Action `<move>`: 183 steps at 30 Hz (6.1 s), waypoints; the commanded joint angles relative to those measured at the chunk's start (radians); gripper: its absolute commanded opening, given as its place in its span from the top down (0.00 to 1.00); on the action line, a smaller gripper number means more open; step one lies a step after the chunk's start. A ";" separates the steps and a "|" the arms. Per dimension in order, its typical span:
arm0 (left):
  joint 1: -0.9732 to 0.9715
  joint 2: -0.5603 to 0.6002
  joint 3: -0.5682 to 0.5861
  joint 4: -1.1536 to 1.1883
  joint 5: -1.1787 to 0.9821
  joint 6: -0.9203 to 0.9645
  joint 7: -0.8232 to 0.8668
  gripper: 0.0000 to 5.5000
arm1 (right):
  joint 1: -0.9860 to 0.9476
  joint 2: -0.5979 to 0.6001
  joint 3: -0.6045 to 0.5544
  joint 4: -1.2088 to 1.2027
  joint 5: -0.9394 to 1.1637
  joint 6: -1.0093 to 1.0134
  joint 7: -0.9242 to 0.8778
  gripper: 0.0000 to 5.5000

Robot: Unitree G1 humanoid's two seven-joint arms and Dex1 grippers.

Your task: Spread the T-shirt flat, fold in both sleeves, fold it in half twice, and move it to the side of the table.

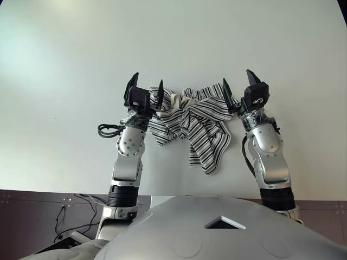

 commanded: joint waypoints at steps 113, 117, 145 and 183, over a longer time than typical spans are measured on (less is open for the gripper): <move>-1.067 0.261 -0.226 1.350 0.103 -0.227 -1.197 0.78 | -0.858 -0.262 0.158 1.276 0.008 0.002 1.145 0.97; -1.050 0.263 -0.252 1.370 0.154 -0.247 -1.152 0.78 | -0.867 -0.250 0.165 1.281 0.000 -0.011 1.145 0.97; -1.056 0.229 -0.239 1.417 0.216 -0.274 -1.050 0.60 | -0.837 -0.238 0.189 1.244 -0.037 -0.045 1.160 0.98; -0.673 0.415 0.121 0.487 -0.342 -0.015 -1.210 0.98 | -0.452 -0.485 -0.302 0.111 0.361 0.334 0.875 0.98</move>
